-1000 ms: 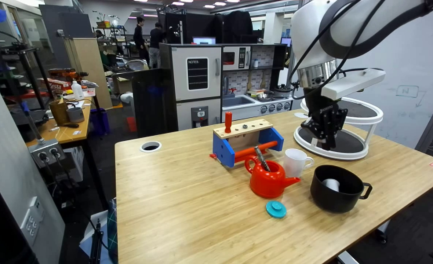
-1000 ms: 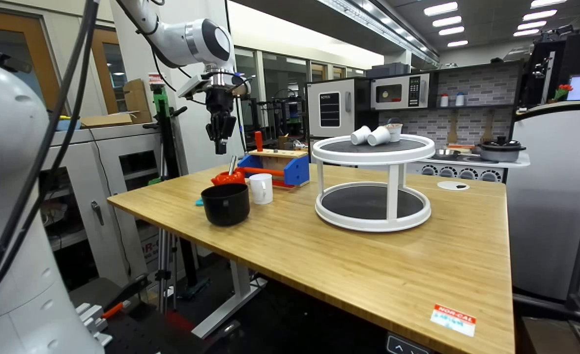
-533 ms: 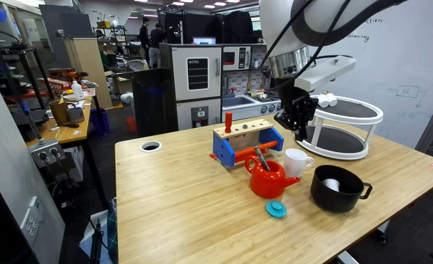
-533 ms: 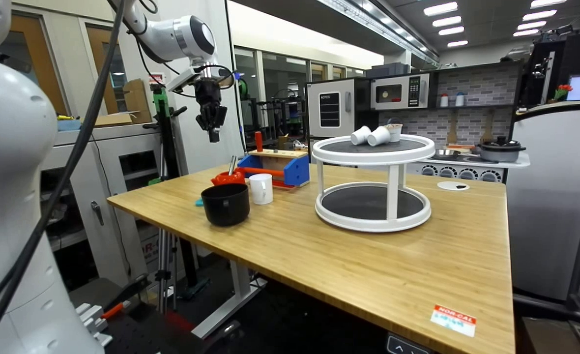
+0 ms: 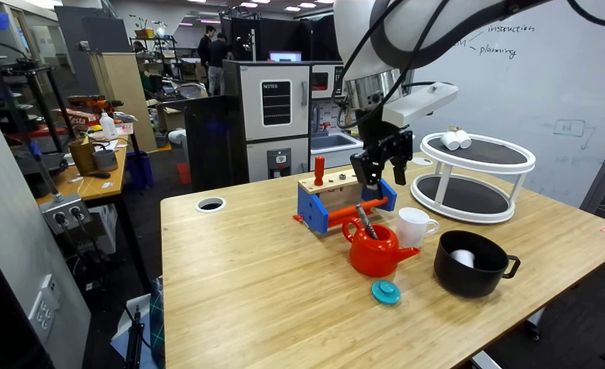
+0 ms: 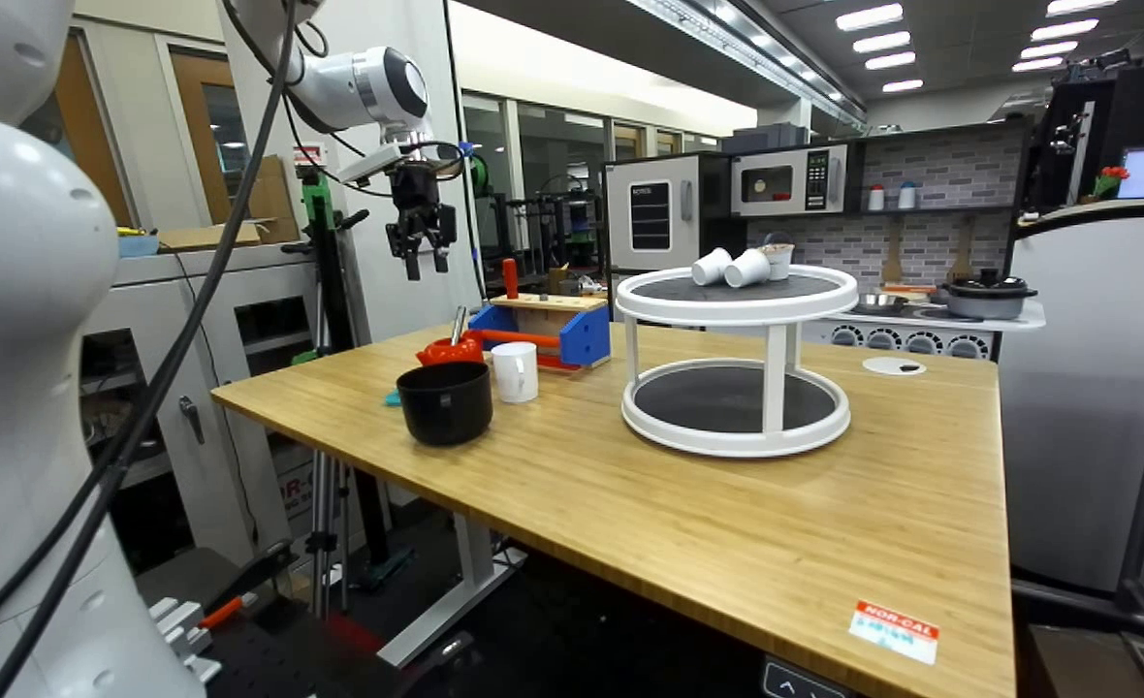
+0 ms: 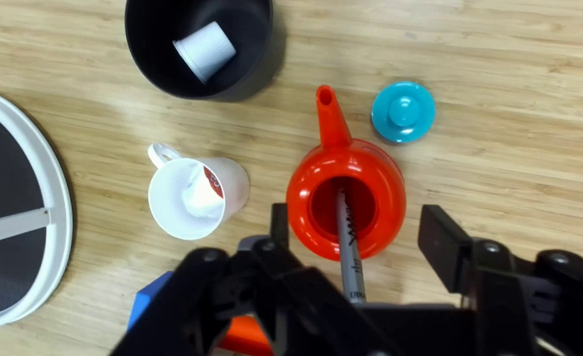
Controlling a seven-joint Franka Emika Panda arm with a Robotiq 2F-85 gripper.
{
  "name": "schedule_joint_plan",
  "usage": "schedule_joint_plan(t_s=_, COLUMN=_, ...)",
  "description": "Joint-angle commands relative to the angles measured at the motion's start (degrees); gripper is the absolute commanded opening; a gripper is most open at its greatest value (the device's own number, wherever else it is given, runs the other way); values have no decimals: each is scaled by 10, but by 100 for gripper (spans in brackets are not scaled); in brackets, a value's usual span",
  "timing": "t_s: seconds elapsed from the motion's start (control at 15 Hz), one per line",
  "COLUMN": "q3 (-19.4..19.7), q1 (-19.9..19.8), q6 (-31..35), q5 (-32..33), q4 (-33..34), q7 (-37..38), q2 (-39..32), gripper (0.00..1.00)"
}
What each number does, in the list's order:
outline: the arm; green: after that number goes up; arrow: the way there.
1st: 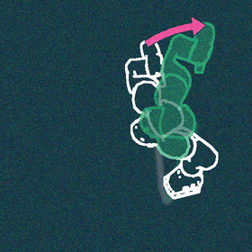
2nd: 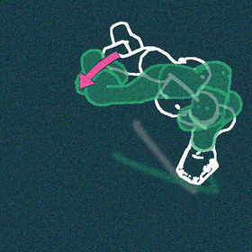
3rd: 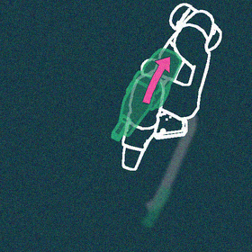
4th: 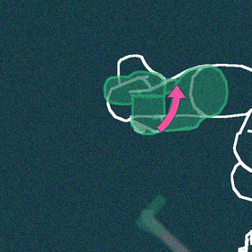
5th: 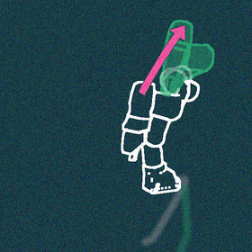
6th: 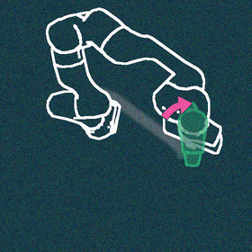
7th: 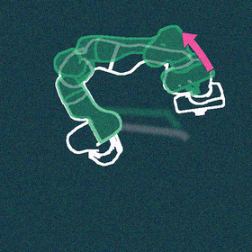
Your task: Put one of the cups atop the stand in the mug and another in the bowl, then place the marker in the kettle on the table
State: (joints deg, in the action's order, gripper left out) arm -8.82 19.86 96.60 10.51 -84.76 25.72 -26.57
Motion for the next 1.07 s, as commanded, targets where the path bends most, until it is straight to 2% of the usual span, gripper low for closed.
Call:
schedule_joint_plan(t_s=0.0, q3=11, q1=20, q6=-26, q5=22, q4=64, q7=-3, q2=-34, gripper=98)
schedule_joint_plan(t_s=0.2, q3=15, q1=28, q6=-23, q5=32, q4=72, q7=1, q2=-41, gripper=100)
schedule_joint_plan(t_s=0.47, q3=10, q1=22, q6=-14, q5=-5, q4=77, q7=1, q2=-56, gripper=100)
schedule_joint_plan(t_s=1.0, q3=40, q1=18, q6=-65, q5=-19, q4=136, q7=21, q2=-106, gripper=100)
